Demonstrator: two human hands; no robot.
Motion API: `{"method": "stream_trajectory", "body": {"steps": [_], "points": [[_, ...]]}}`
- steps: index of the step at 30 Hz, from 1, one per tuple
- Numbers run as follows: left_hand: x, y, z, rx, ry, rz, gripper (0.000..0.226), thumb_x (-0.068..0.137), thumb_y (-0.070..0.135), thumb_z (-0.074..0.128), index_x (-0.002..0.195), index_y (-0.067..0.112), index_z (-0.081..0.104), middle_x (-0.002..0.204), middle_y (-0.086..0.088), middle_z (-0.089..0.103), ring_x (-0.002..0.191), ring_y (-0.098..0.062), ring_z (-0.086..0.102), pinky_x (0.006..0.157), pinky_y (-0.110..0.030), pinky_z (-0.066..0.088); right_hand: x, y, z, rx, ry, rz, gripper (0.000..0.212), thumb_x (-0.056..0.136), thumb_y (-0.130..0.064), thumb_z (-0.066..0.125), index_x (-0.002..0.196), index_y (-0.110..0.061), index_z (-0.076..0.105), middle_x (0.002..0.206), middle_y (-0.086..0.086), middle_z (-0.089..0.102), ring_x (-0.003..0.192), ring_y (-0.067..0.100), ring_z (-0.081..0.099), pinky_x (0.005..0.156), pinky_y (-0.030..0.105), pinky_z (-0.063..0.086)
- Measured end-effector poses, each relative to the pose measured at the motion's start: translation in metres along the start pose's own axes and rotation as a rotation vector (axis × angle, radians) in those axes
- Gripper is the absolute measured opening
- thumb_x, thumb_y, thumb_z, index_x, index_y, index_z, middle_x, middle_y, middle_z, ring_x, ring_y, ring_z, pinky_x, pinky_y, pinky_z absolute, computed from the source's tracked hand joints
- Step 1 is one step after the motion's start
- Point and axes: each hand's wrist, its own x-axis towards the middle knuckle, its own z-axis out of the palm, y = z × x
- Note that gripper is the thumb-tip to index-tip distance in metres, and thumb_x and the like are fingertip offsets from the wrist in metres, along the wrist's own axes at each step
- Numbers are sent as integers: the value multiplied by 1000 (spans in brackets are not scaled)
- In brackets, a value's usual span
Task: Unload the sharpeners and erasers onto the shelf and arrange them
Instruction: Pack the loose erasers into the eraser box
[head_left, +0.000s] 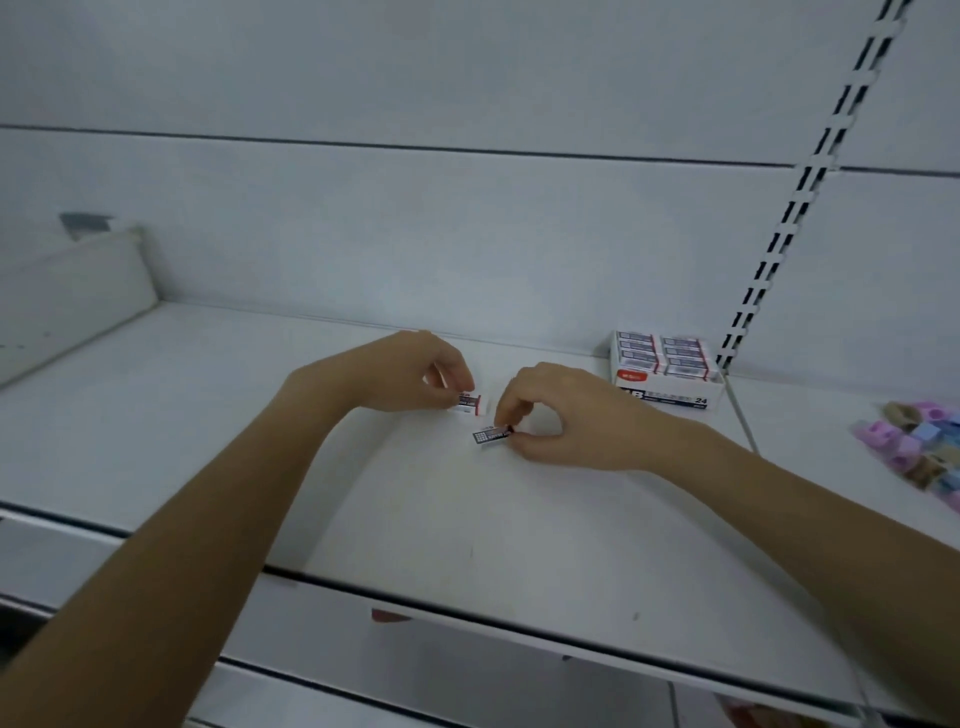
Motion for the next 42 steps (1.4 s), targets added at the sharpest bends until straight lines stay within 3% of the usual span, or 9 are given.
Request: {"method": "stream_trajectory", "body": {"steps": [4, 10, 17, 21, 24, 28, 31, 35, 42], "points": [[5, 2, 2, 16, -42, -19, 23, 84, 19, 65, 107, 20, 65, 95, 8, 61, 90, -10, 59, 64, -1, 37, -4, -2, 7, -17, 27, 56, 16, 83, -22, 65, 97, -17, 64, 93, -13, 54, 91, 4, 45, 82, 7, 31], [20, 14, 6, 71, 56, 81, 20, 89, 21, 59, 108, 16, 65, 96, 4, 58, 85, -10, 54, 65, 1, 35, -16, 1, -7, -21, 67, 63, 11, 83, -15, 65, 93, -16, 67, 84, -15, 57, 83, 4, 48, 79, 11, 34], [53, 51, 14, -11, 312, 242, 21, 91, 18, 56, 109, 13, 65, 101, -2, 62, 85, -9, 52, 70, -2, 33, -53, 34, -51, 70, 373, 181, 10, 79, -8, 67, 85, -15, 69, 81, -8, 60, 75, 5, 55, 71, 10, 41], [70, 77, 24, -55, 339, 312, 17, 90, 16, 56, 104, 12, 65, 99, -2, 63, 81, -8, 52, 66, -1, 33, -79, 57, -71, 56, 554, 297, 18, 81, -2, 65, 86, -19, 66, 84, -2, 63, 79, 4, 57, 77, 8, 44], [82, 93, 35, -88, 324, 336, 12, 89, 14, 58, 98, 11, 65, 98, -4, 63, 82, -9, 53, 69, -9, 36, -94, 76, -69, 50, 635, 382, 19, 81, -2, 65, 85, -21, 65, 84, 1, 64, 79, 7, 58, 78, 15, 45], [93, 105, 52, -79, 294, 365, 8, 88, 16, 60, 92, 10, 64, 93, -6, 64, 84, -14, 55, 76, -22, 39, -102, 88, -58, 59, 626, 423, 20, 80, -3, 66, 85, -22, 66, 88, 5, 67, 80, 10, 59, 79, 17, 45], [96, 103, 62, -81, 326, 366, 7, 87, 15, 60, 90, 10, 64, 90, -6, 64, 82, -16, 54, 74, -22, 37, -103, 91, -58, 77, 612, 438, 17, 82, -7, 65, 88, -23, 66, 89, 2, 67, 87, 18, 60, 82, 23, 45], [96, 94, 66, -88, 394, 381, 7, 86, 12, 60, 90, 9, 65, 89, -5, 64, 84, -17, 53, 74, -20, 34, -103, 92, -55, 22, 580, 419, 12, 83, -10, 65, 92, -15, 70, 92, 5, 68, 87, 18, 57, 79, 15, 39], [98, 91, 72, -66, 434, 390, 8, 86, 8, 58, 89, 5, 65, 91, -10, 63, 86, -23, 53, 77, -25, 37, -96, 90, -52, 1, 546, 397, 14, 85, -11, 63, 95, -14, 71, 91, -7, 64, 83, -8, 50, 79, 2, 33]]}}
